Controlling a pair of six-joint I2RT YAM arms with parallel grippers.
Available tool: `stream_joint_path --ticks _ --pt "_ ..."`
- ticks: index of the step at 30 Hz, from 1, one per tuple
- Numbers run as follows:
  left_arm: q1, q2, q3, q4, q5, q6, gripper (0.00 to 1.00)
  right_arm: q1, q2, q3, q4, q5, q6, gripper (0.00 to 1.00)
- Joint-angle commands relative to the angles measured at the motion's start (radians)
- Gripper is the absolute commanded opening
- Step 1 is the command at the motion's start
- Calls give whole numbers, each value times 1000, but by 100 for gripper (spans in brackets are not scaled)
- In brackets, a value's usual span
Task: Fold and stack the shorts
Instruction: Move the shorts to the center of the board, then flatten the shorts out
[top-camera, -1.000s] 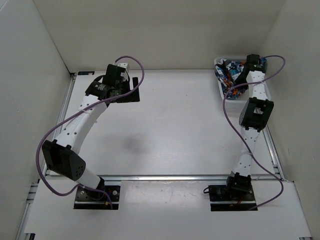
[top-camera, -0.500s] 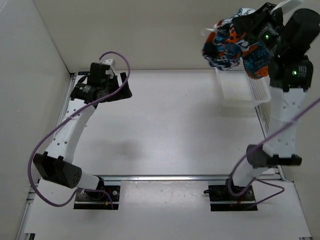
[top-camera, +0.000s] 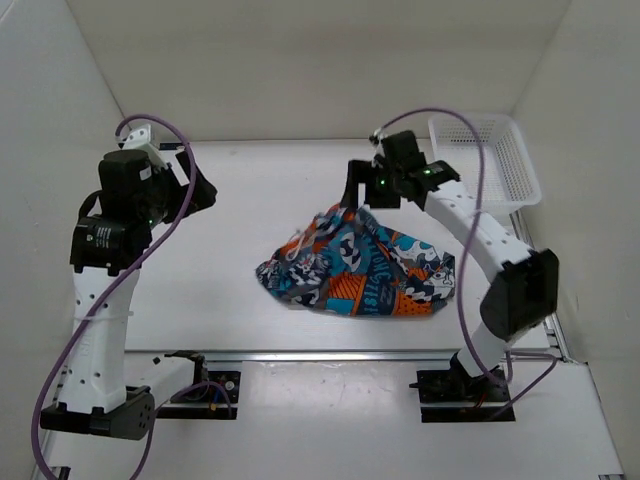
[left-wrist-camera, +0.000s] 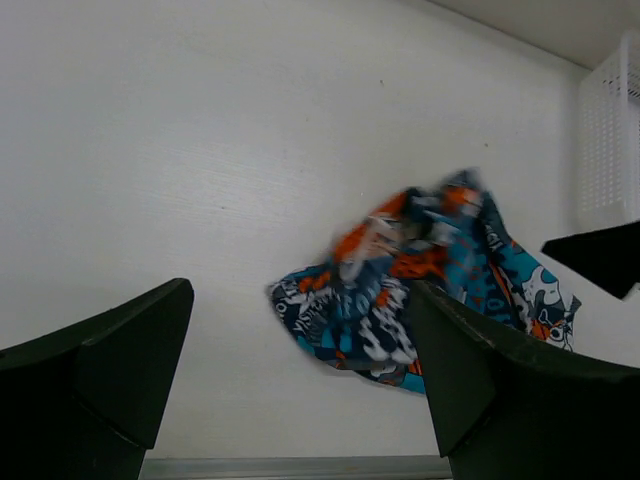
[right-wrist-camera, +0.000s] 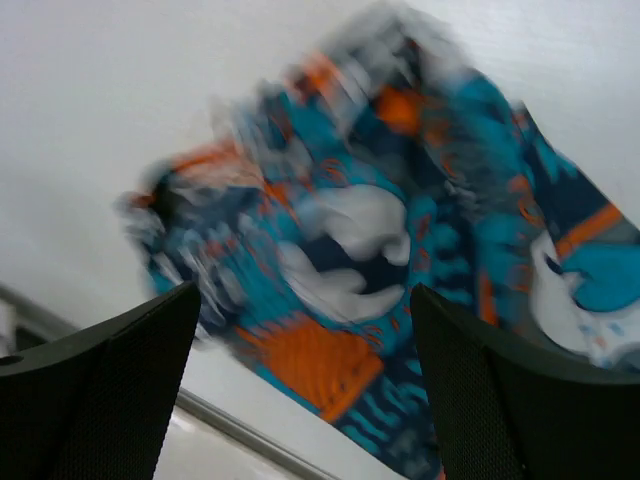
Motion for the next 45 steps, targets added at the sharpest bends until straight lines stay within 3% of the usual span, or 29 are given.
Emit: stream_joint_path --ticks 1,4,5,6,8,9,11,13,15,16,17,20,27,30,31,32,33,36,37,39,40,41,45 --pt "8 43 -64 -34 56 -8 100 -25 -53 13 -97 179 8 90" --pt "8 52 -154 3 108 -18 96 -13 -203 -56 -73 257 19 81" --pt "-1 52 -220 32 139 -28 81 -13 -237 -74 -63 284 28 73" --pt "-1 52 -255 49 151 -44 73 -13 -269 -94 -63 284 28 54" --pt "-31 66 -324 83 173 -69 50 -3 -343 -168 -63 275 54 37" --pt "-31 78 -384 115 194 -98 32 -3 -355 -193 -63 259 54 29" --pt "-41 145 -432 149 219 -121 27 29 -345 -240 -72 223 63 17" --pt "-53 204 -461 184 228 -147 43 67 -284 -240 -72 213 72 18" --pt "-53 301 -461 205 228 -172 73 99 -189 -211 -72 204 72 29" --pt "-53 333 -461 218 228 -172 89 134 -153 -191 -72 204 72 48" --pt "-62 368 -452 244 245 -172 91 148 -114 -138 -72 204 50 59" --pt "-62 502 -411 258 271 -172 93 182 66 9 -72 172 31 81" --pt "-62 678 -380 296 294 -172 84 225 497 365 -155 172 11 87" --pt "-62 730 -360 296 294 -172 65 225 635 486 -166 199 11 87" --pt "-62 741 -348 296 294 -172 54 225 666 514 -178 199 20 85" --pt "-62 752 -348 296 294 -172 23 225 719 539 -189 199 20 81" --pt "-62 752 -348 296 305 -163 13 225 743 578 -189 199 29 79" --pt "-53 738 -339 296 314 -163 10 225 806 628 -198 199 29 64" --pt "-53 712 -339 296 314 -163 10 225 815 655 -198 190 39 45" --pt "-42 694 -326 296 328 -152 10 225 826 689 -210 190 39 25" --pt "-30 684 -326 296 328 -152 10 225 826 724 -221 190 39 8" --pt "-9 665 -317 296 345 -152 10 213 826 743 -221 190 30 1" --pt "71 625 -181 223 392 -103 10 164 734 823 -220 190 29 0"
